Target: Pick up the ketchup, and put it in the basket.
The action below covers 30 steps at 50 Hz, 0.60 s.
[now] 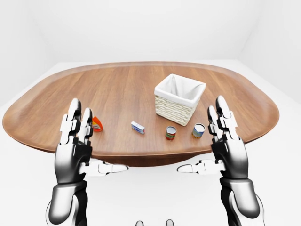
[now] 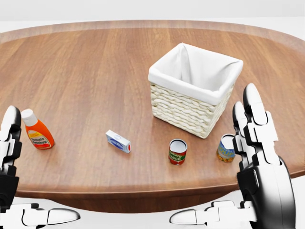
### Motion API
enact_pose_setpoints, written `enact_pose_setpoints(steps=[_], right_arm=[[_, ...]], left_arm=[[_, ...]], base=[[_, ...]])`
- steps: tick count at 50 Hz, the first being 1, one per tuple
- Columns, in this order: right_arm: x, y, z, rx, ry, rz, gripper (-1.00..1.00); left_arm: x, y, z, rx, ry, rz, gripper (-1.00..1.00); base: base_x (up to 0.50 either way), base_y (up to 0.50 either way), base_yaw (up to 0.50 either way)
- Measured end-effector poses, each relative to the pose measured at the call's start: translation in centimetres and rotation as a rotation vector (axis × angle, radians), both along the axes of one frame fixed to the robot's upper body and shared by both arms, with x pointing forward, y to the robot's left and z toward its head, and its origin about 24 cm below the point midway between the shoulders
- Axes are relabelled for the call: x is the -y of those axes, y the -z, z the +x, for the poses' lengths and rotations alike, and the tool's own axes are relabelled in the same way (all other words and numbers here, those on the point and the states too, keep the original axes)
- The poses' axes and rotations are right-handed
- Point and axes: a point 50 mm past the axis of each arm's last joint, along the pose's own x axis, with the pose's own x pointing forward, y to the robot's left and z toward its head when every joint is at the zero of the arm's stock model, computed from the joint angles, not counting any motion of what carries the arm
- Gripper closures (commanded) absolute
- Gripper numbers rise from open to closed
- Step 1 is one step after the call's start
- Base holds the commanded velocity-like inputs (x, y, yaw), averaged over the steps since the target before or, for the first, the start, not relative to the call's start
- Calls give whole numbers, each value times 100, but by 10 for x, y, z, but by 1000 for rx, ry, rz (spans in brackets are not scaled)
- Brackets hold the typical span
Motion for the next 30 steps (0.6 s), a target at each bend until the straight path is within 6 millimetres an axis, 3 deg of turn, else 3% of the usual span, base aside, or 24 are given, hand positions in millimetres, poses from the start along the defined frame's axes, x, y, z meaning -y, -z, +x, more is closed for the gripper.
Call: enact_pose_setpoints(steps=[15, 30], right_arm=[[0, 2, 1, -9, 5, -10, -100], [2, 5, 1, -22, 12, 5, -100]], left_arm=[[-1, -12, -5, 61, 10, -10, -100], [0, -12, -6, 61, 12, -5, -100]], base=[[49, 5, 0], [0, 0, 0]])
